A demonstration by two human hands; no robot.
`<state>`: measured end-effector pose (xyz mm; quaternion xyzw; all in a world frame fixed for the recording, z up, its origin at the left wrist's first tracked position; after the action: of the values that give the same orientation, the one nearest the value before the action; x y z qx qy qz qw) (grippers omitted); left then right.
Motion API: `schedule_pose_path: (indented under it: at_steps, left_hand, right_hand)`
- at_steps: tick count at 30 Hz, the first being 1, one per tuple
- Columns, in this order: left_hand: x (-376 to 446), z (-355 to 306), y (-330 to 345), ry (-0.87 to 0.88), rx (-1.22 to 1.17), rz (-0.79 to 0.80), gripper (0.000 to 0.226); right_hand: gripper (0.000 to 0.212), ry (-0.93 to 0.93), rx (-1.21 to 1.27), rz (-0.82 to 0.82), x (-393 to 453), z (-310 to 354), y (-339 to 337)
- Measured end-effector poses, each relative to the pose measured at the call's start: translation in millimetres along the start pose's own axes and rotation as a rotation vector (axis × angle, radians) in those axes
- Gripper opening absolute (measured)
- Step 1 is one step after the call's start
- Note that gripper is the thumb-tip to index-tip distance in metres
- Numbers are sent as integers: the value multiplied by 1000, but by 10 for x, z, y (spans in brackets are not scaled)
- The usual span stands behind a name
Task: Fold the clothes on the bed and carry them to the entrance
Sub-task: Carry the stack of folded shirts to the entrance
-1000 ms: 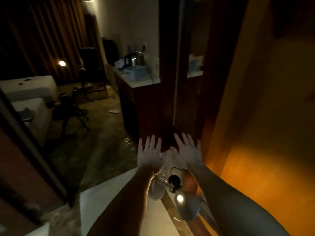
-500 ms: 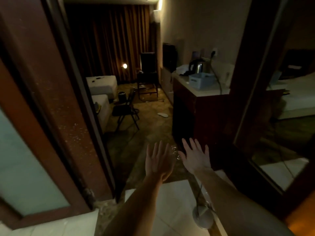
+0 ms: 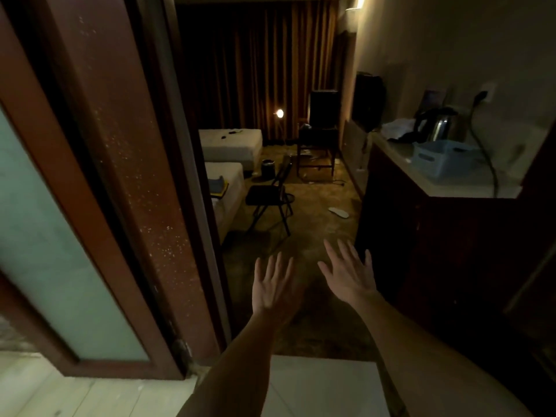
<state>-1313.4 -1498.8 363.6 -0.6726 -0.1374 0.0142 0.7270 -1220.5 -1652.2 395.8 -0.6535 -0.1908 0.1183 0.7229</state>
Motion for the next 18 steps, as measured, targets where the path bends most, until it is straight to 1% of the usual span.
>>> schedule_pose_path:
  at_steps: [2,3,5,9,14,18]
  left_hand:
    - [326,49,51,-38,10,-1,82]
    - [498,74,86,-53,25,2,83]
    - [842,123,141,-78,60,16,80]
    - [1452,228,201,-127,56,44,78]
    - [1982,372,264,-206,-26,3,72]
    - [2425,565,406,-243,-32,27,71]
  right_hand:
    - [63,-14,36,4,356,-14,30]
    - [63,-24,49,5,533,-27,40]
    - [64,-47,57,15,887,-59,58]
    - [63,-95,107,51,1565,-83,78]
    - [64,-157,122,83,2292,-35,175]
    - [64,-192,100,88,2885,70,323]
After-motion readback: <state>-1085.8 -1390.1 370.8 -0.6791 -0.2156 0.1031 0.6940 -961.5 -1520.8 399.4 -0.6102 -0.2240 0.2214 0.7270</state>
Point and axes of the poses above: each hand's wrist, its own x-axis towards the middle knuckle, its own y-axis out of the palm, z = x × y, the point moved 1 cm from there along x, towards the middle knuckle, and after that the axes turned 1 degree about -x, right-handed, at the moved point
